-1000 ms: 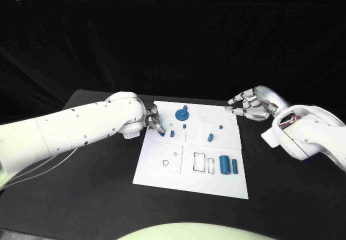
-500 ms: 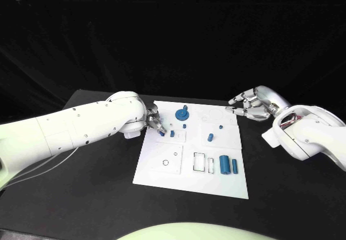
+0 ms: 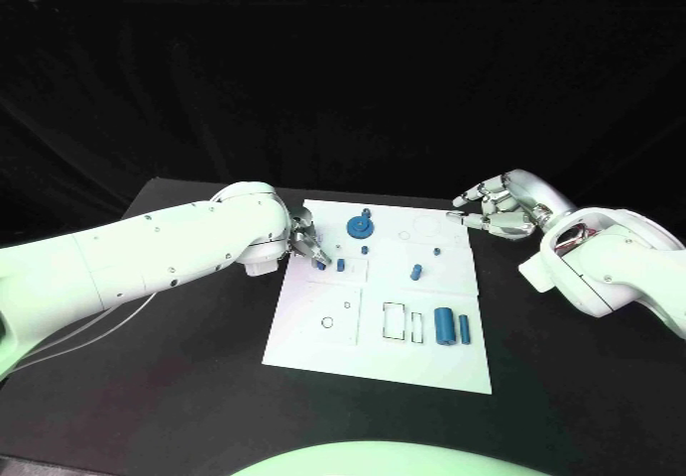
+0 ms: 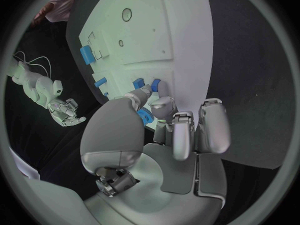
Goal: Assemble the parts on the task board
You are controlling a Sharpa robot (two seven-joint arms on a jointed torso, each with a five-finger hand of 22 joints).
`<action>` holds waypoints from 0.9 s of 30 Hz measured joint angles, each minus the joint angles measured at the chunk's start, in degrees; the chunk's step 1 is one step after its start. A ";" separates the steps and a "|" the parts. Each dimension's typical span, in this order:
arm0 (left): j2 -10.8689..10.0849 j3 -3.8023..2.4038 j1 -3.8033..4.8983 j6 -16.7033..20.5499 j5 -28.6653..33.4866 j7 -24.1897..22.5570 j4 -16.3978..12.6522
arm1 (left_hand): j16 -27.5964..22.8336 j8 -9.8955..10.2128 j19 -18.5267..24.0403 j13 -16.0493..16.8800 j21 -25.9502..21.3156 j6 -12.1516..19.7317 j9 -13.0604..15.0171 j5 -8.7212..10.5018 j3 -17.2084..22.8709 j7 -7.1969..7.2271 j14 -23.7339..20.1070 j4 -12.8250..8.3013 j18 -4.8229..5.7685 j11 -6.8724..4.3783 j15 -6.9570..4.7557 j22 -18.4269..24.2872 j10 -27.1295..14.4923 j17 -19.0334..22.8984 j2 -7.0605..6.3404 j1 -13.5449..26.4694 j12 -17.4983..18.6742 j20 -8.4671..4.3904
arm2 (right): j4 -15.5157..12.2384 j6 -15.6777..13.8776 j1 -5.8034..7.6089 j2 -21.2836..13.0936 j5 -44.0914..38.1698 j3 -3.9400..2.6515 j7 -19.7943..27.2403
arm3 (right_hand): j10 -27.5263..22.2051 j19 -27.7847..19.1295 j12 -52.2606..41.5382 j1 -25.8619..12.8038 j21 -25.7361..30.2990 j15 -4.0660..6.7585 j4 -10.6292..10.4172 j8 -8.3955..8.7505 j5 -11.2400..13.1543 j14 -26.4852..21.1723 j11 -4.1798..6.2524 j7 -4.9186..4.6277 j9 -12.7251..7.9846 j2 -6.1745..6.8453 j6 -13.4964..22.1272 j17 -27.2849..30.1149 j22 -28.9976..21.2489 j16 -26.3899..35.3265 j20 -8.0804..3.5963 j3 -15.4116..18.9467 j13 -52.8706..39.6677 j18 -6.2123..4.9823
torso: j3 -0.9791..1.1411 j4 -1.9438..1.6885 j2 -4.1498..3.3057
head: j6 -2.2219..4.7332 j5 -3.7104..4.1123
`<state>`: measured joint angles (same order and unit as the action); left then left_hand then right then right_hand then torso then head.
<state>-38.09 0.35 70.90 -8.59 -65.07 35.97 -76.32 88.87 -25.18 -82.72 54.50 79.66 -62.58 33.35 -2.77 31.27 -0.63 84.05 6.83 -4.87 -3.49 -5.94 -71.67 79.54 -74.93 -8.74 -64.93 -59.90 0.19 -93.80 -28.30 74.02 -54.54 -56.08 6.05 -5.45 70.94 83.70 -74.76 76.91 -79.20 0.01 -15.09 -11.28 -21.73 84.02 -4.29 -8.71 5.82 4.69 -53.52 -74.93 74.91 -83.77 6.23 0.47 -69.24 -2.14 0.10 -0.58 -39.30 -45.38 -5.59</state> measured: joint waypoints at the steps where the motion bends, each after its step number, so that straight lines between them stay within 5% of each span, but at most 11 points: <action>1: 0.04 0.00 -0.01 0.00 0.01 0.00 0.07 | 0.00 0.00 0.00 -0.01 0.00 -0.01 0.00 0.00 0.00 0.00 0.00 0.00 0.00 0.10 0.00 0.00 -0.11 0.00 0.00 0.00 0.00 0.00 | 0.00 0.00 0.00 0.01 0.00 0.00 0.00 | 0.00 0.00 0.00 0.00 0.00 0.00 0.00 0.00 0.00 0.00 0.00 0.00 0.00 0.00 0.00 0.00 0.00 0.00 0.00 0.00 0.00 0.00 | 0.00 0.00 -0.01 | 0.00 0.00; 15: 0.29 0.04 -0.07 0.02 0.31 -0.07 0.93 | 0.00 0.26 0.00 -0.68 0.00 -0.27 -0.17 -0.05 -1.50 0.10 0.00 1.50 0.00 0.40 0.00 0.01 -0.42 0.01 -1.00 2.48 0.32 0.00 | 0.01 0.00 -0.01 0.00 0.00 0.00 -0.01 | 0.00 0.00 0.00 0.00 0.00 0.00 -0.17 0.00 0.00 0.00 0.00 0.00 -0.05 0.00 0.00 0.01 0.04 0.00 0.00 0.16 0.08 0.00 | -0.02 0.03 -0.02 | -0.02 0.10; 21: 0.22 0.12 -0.19 0.01 0.31 0.03 1.14 | 0.00 0.25 0.00 -0.60 0.00 -0.71 -0.22 -0.21 -5.09 -0.31 0.00 4.20 0.00 0.40 0.00 -0.06 -0.42 0.01 -1.84 5.26 0.33 0.00 | 0.02 0.00 -0.01 -0.02 0.00 0.00 -0.01 | 0.00 0.00 0.00 0.00 0.00 0.00 -0.17 0.00 0.00 0.00 0.00 0.00 -0.05 0.00 0.00 0.01 0.04 0.00 0.00 0.17 0.08 0.00 | -0.03 0.02 -0.01 | -0.03 0.18; 27: 0.08 0.12 -0.19 0.11 0.34 0.08 1.15 | 0.00 0.25 0.00 -0.28 0.00 -0.70 -0.32 -0.21 -10.55 -0.30 0.00 6.51 0.00 0.40 0.00 -0.11 -0.42 0.02 -1.08 6.32 0.32 0.00 | 0.02 0.00 -0.01 -0.05 0.03 0.00 -0.02 | 0.00 0.00 0.20 -0.24 0.21 0.00 -0.43 0.00 -0.21 0.00 0.00 0.00 -0.05 -0.24 0.00 0.02 0.03 0.23 0.00 0.43 0.13 0.00 | -0.04 0.01 0.01 | -0.04 0.21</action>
<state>-38.01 0.48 70.71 -8.48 -64.73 36.05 -75.17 88.87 -24.93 -82.72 54.22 79.66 -63.28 33.03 -2.98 20.72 -0.94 84.05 13.35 -4.87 -3.09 -5.94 -71.78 79.12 -74.92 -9.82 -58.61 -59.58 0.19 -93.78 -28.30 74.01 -54.59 -56.05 6.05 -5.47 70.94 83.70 -74.56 76.67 -79.00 0.01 -15.52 -11.28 -21.94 84.02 -4.29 -8.71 5.77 4.45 -53.52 -74.91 74.94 -83.55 6.23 0.89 -69.10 -2.14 0.06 -0.57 -39.30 -45.42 -5.38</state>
